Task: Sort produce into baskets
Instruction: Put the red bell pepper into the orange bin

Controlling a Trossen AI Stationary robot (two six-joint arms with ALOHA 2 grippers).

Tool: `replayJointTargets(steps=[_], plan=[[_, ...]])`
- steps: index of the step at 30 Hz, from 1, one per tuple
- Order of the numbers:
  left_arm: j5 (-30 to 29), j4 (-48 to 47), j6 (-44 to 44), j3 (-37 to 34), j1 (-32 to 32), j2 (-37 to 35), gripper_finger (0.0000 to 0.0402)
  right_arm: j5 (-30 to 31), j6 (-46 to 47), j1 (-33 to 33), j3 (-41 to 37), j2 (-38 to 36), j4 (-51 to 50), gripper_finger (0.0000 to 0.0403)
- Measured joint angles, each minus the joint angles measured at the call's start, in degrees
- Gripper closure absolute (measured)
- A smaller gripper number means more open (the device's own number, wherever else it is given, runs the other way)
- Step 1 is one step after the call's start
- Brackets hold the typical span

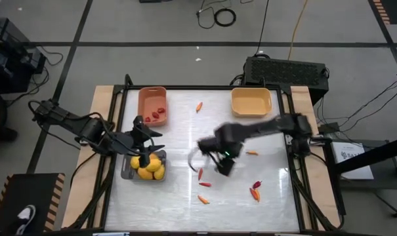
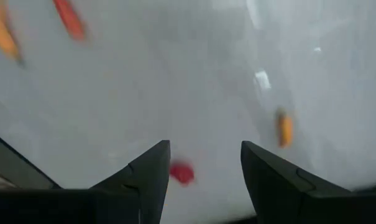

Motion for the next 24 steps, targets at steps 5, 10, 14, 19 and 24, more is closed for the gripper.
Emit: replayJointTargets(steps=[5, 10, 14, 19, 24], plan=[[4.9, 0.62, 5.32, 0.0, 3.12, 0.02, 0.0189, -0.09, 3.64, 9.91, -15.09, -8.25, 4.51, 0.0213], [9.76, 4.17, 9.58, 0.0, 6.91, 0.02, 0.0189, -0.22, -2.0, 18.7, -23.99, -11.98, 10.74, 0.0213], [12.48, 7.7, 10.89, 0.0, 9.78, 0.42, 0.0189, 0.01, -12.89, 23.3, -27.44, -12.25, 13.48, 0.0213], [13.5, 8.71, 9.43, 0.02, 11.72, 1.11, 0.0189, 0.14, -21.48, 26.35, -31.1, -11.64, 19.07, 0.0213], [13.68, 9.0, 7.7, 0.02, 12.18, 2.13, 0.0189, 1.58, -24.59, 27.38, -33.98, -11.62, 22.64, 0.0213]])
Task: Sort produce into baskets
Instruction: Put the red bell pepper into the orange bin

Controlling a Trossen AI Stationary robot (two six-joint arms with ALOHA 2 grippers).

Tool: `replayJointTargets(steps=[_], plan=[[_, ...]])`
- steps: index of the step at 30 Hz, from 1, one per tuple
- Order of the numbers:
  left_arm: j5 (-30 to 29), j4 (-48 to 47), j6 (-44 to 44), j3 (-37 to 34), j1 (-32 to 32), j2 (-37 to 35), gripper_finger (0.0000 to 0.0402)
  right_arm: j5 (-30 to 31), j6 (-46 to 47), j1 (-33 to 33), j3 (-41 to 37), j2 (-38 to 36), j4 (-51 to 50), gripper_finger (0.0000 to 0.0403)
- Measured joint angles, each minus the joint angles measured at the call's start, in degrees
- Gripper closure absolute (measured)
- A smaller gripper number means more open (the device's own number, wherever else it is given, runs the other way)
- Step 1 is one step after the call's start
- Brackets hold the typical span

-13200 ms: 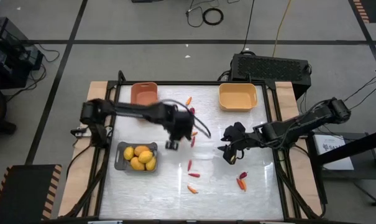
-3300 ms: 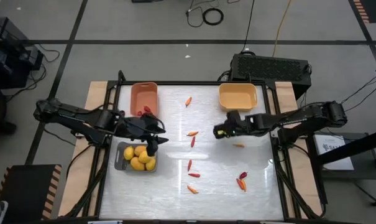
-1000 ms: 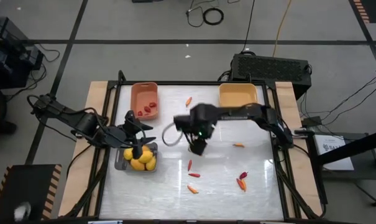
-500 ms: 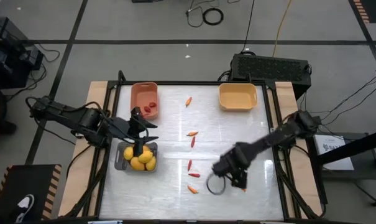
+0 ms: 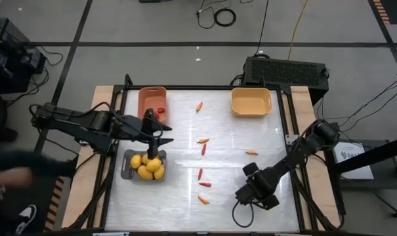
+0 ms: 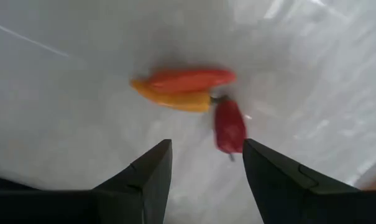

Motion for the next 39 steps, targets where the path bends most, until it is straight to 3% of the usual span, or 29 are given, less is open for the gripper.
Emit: replayJointTargets(steps=[15, 35, 39], plan=[[-0.07, 2.02, -1.58, 0.0, 0.31, 5.73, 0.0189, 3.06, -0.67, -0.21, -5.3, 0.02, 4.05, 0.0213], [1.12, 2.1, -2.12, 0.0, 0.33, 5.72, 0.0189, 3.12, 0.04, -0.27, -9.81, 0.02, 10.94, 0.0214], [1.9, 2.09, -2.42, 0.0, 0.33, 5.72, 0.0189, 3.1, 0.04, -0.27, -9.89, 0.02, 11.27, 0.0229]])
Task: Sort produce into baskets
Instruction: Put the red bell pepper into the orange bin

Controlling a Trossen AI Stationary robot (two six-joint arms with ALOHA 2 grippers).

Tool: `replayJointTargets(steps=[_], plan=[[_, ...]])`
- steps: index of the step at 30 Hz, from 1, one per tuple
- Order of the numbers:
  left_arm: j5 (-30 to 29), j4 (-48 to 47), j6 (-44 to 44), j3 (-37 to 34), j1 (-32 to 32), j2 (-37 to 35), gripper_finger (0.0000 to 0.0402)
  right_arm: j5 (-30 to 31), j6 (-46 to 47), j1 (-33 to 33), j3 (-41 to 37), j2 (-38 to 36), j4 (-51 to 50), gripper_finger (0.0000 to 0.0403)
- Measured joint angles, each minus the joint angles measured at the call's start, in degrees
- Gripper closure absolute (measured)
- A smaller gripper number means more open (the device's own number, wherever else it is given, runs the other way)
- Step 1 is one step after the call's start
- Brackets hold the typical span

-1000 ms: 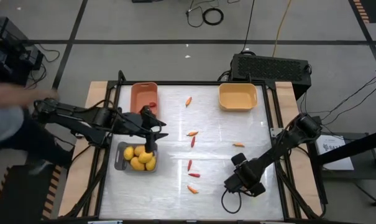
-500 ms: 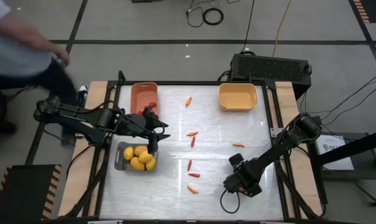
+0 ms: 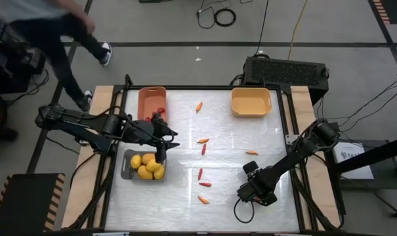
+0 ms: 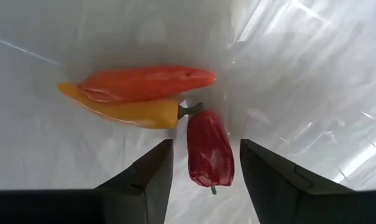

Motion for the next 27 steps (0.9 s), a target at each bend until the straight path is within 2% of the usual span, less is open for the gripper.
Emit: replayJointTargets(steps=[15, 23, 27], plan=[[0.22, -0.76, 0.9, 0.0, 0.0, -0.04, 0.0189, 0.13, 2.3, -1.62, 0.02, 0.02, -0.81, 0.0345], [0.24, -3.82, 0.99, 0.0, 0.0, -1.19, 0.0189, 0.25, -2.21, -6.91, 3.33, 0.02, -2.52, 0.035], [0.22, -3.71, 1.55, -0.02, 0.0, -5.03, 0.0189, 6.38, -8.14, -11.52, 9.53, 0.02, -1.99, 0.0349]])
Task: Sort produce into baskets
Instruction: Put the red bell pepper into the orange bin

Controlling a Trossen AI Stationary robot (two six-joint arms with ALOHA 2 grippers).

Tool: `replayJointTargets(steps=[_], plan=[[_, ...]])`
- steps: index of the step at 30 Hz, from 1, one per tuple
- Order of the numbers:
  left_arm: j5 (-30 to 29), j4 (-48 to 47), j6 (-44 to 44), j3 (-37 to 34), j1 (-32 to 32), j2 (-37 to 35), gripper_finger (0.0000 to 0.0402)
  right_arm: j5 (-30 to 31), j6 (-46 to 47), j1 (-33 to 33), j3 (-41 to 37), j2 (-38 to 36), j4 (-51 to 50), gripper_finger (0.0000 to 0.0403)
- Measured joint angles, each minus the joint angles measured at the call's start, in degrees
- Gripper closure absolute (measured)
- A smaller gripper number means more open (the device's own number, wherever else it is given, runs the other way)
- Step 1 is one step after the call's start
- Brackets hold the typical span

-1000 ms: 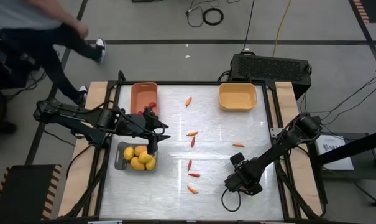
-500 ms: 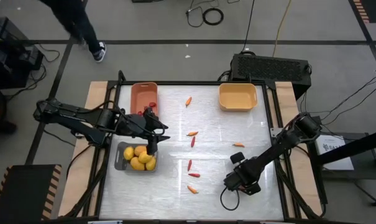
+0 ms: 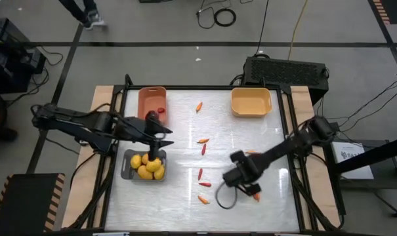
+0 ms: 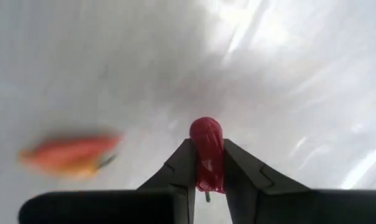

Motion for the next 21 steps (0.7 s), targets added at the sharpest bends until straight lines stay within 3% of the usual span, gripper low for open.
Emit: replayJointTargets(steps=[4, 8, 13, 17, 21], plan=[[-0.69, -0.3, 1.37, 0.0, -0.02, -5.35, 0.0189, 8.42, -6.11, -6.45, 6.47, 0.0, 7.72, 0.0349], [-2.99, -0.79, 1.55, 0.01, 0.0, -9.69, 0.0189, 9.99, -9.93, -15.04, 9.91, 0.0, 23.04, 0.0349], [-3.19, -3.61, 1.06, 0.0, 0.0, -12.45, 0.0189, 9.01, -10.2, -25.09, 10.3, 0.29, 44.78, 0.0349], [-3.19, -5.29, 0.87, 0.0, 0.0, -12.76, 0.0189, 2.89, -8.32, -30.84, 10.39, 3.18, 60.95, 0.0349], [-3.63, -6.61, -0.15, 0.01, 0.0, -12.77, 0.0189, 0.71, -4.85, -33.88, 13.07, 9.42, 69.52, 0.0349]])
